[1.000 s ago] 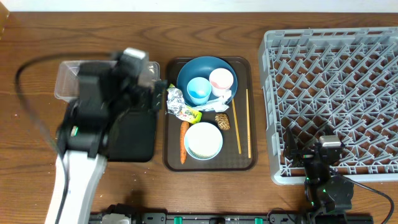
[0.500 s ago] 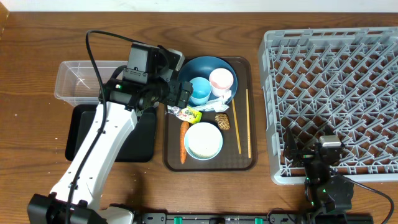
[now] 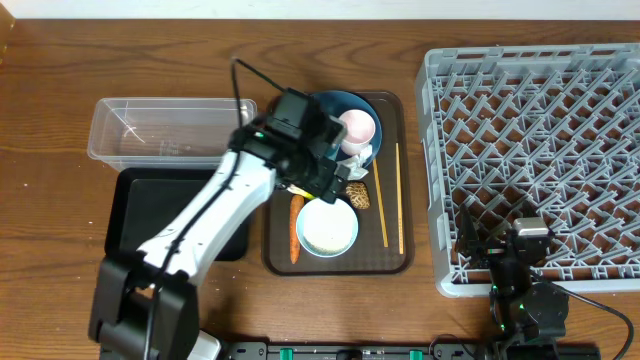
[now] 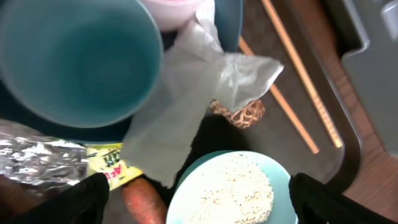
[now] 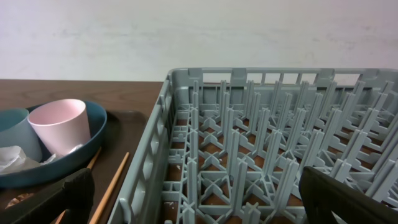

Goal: Sort waste into correct bins and load items into the dishwasher rack
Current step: 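Reach the left gripper to the white tissue on the brown tray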

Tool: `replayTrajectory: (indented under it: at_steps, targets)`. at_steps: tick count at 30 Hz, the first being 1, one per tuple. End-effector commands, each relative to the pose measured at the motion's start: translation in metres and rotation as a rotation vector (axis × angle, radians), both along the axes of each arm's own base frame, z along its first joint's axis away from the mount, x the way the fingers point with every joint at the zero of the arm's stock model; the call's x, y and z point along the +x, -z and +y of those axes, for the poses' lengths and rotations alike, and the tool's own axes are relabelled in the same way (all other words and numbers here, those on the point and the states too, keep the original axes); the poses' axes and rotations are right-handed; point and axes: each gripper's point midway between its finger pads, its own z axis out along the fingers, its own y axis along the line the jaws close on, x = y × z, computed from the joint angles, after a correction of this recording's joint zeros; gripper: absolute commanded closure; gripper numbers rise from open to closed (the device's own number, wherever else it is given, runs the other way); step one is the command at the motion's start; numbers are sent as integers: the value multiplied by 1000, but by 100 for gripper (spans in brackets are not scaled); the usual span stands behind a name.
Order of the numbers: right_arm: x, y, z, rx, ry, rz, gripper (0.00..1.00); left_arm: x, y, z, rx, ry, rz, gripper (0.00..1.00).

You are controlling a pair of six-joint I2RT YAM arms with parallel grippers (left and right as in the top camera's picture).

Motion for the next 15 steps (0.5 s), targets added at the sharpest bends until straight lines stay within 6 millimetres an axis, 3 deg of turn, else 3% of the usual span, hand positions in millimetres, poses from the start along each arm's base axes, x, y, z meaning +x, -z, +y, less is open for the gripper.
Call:
replayTrajectory:
  at_steps: [1,5,8,15]
  targets:
    - [0,1,-7,-12,26,0,1,2,11,6,59,-20,-1,8]
    - [0,1,-7,-12,26,0,1,5,20,5,64,-20,10,12]
    - [0,1,-7,-12,26,0,1,4,31,5,78,-18,37,21]
    - [0,1,-7,-12,26,0,1,11,48,1,83,-17,44,23]
